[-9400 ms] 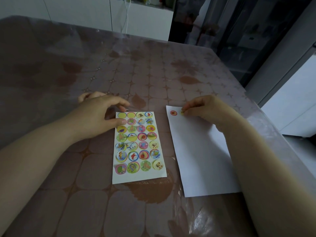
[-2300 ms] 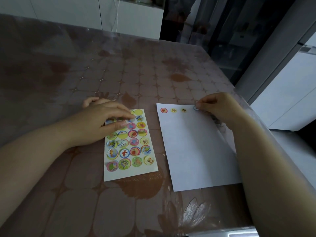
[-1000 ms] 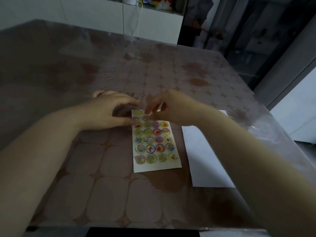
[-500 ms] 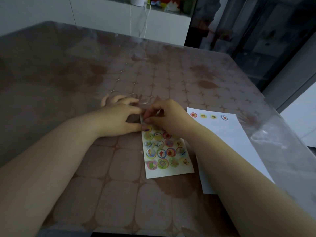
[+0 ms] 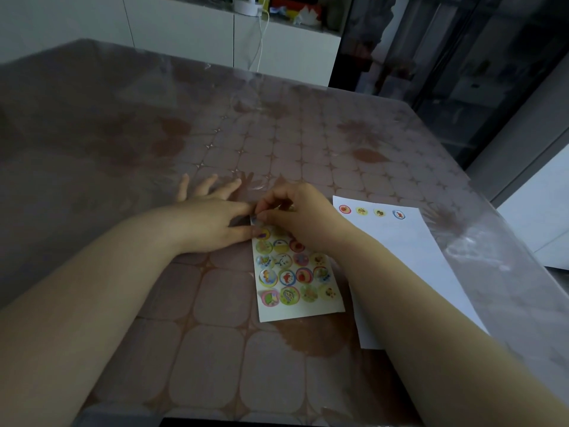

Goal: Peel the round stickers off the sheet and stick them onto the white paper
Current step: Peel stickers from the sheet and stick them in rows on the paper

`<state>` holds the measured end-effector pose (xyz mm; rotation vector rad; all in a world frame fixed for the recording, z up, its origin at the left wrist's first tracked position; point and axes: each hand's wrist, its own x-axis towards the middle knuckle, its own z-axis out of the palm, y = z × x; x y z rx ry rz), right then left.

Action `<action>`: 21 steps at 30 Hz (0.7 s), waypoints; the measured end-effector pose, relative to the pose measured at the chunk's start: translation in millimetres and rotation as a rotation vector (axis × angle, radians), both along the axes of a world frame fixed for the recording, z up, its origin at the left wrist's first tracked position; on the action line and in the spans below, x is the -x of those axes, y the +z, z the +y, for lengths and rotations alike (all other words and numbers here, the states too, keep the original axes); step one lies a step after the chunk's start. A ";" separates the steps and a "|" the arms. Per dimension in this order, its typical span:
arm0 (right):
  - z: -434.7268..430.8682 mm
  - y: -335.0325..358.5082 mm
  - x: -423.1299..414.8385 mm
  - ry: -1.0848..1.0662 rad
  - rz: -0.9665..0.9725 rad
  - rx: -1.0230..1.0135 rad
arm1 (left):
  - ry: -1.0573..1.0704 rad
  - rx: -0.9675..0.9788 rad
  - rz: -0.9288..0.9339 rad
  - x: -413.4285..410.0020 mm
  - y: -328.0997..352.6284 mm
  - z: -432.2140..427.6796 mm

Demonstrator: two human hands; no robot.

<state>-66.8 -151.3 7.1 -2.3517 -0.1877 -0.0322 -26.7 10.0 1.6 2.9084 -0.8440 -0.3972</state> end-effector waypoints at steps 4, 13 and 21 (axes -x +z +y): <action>-0.2 -0.1 1.6 0.005 -0.006 0.012 | 0.002 0.001 0.009 1.0 1.2 -0.8; 1.0 1.7 5.3 -0.012 0.000 -0.045 | 0.007 -0.004 0.020 1.4 -0.5 -1.4; -59.7 59.0 14.5 -0.237 0.088 0.014 | -0.041 0.041 -0.044 -1.1 -3.8 0.6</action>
